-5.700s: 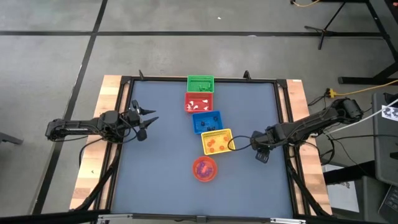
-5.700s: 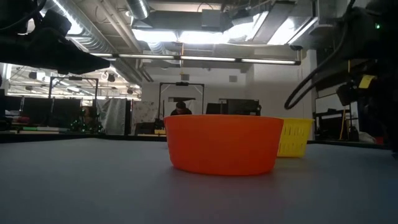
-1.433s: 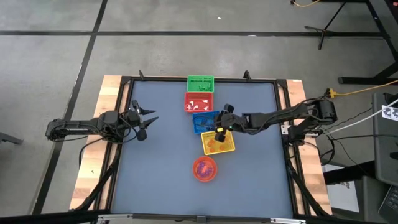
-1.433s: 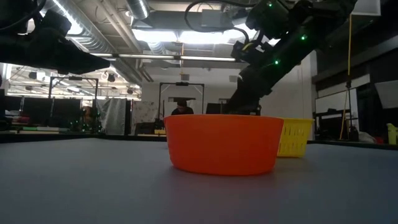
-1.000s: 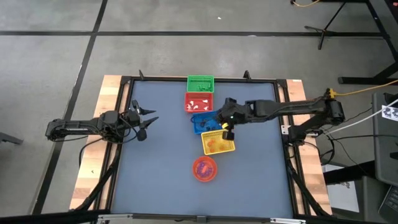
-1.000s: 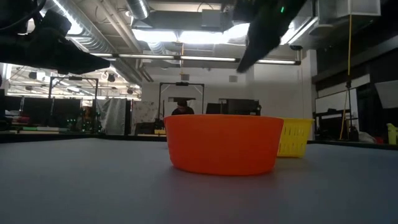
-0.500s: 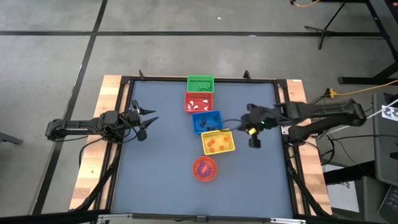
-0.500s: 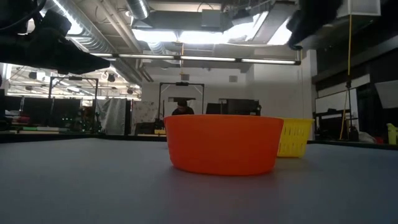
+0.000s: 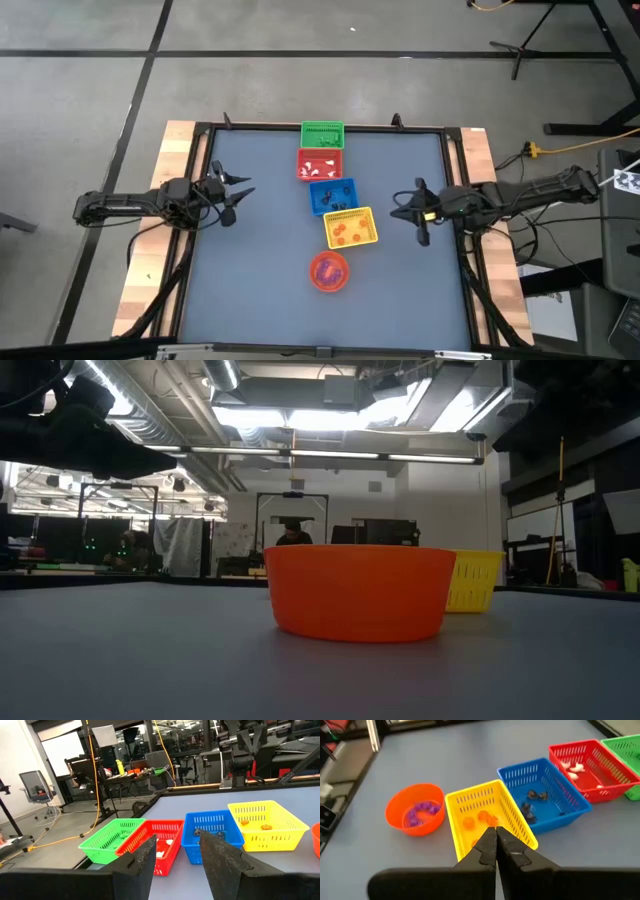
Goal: Sort Halloween decoration
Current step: Return to Home Position
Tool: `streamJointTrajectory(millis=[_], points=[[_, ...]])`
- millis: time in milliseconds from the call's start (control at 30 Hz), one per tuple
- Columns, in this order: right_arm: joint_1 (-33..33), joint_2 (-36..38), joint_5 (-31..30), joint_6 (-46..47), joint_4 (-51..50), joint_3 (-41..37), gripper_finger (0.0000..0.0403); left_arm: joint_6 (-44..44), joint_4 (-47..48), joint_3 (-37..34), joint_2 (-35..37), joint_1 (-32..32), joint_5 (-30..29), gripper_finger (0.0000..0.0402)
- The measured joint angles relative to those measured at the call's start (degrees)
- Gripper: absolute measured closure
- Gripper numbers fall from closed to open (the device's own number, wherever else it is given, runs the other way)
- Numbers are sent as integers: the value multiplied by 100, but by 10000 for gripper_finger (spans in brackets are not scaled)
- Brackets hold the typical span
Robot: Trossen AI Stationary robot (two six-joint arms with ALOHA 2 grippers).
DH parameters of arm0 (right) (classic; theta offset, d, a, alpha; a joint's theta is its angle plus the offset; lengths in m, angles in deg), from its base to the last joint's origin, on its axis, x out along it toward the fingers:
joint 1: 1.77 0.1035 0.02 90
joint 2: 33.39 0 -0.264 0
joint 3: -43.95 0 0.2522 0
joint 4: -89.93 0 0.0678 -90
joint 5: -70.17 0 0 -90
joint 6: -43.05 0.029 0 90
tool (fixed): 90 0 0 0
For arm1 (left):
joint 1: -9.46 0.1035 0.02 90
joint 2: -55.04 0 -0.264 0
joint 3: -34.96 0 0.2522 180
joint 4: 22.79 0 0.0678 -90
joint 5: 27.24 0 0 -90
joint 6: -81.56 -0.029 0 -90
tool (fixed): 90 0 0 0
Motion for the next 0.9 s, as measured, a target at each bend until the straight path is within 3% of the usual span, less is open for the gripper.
streamJointTrajectory(millis=[333,900], points=[[-3,1619,-26,-79,715,-1159,400,0,0,0,0,0,0,264],[-5,3881,-712,-892,381,-1743,400,0,0,0,2,0,0,264]])
